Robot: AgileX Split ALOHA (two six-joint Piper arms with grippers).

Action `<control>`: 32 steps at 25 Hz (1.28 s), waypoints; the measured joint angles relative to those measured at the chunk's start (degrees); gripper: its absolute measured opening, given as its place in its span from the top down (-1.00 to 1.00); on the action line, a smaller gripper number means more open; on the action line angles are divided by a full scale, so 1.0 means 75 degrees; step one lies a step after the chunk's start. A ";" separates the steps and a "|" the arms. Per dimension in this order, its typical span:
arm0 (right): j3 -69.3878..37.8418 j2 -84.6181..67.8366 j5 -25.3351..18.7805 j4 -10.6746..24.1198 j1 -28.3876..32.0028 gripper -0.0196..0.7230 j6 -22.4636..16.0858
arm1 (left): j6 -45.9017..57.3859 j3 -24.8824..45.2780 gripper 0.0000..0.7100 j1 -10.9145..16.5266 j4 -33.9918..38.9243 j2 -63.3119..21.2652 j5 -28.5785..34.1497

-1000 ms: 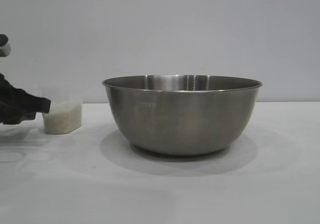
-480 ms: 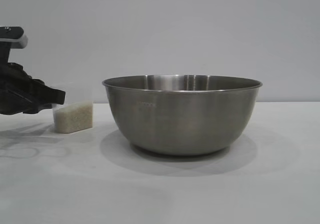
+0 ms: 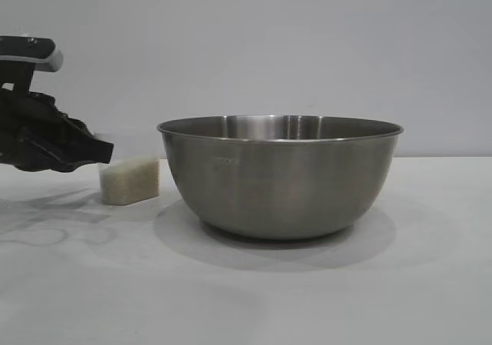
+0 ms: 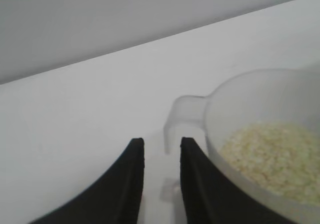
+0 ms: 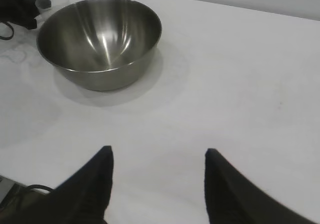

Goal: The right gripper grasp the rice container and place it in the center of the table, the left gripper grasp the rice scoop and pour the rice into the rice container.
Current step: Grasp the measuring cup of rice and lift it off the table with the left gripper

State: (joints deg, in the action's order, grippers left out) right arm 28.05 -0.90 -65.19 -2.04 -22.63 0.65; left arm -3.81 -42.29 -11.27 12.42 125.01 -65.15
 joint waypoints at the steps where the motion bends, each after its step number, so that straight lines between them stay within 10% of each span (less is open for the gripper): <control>1: 0.0000 0.0000 0.0000 0.0000 0.0000 -0.10 0.0000 | -0.0012 0.0000 0.57 0.0000 0.0087 0.0000 0.0000; 6: 0.0000 0.0000 0.0000 0.0000 0.0000 -0.10 0.0000 | -0.0044 -0.0048 1.00 0.0000 0.0388 0.0000 0.0000; 32: 0.0000 0.0000 0.0000 0.0000 0.0000 -0.10 0.0000 | -0.0194 -0.0705 1.00 0.0000 0.1361 0.0042 0.0001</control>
State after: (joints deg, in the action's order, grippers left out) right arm 28.05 -0.90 -65.19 -2.04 -22.63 0.65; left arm -5.27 -47.58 -11.27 22.62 125.33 -65.15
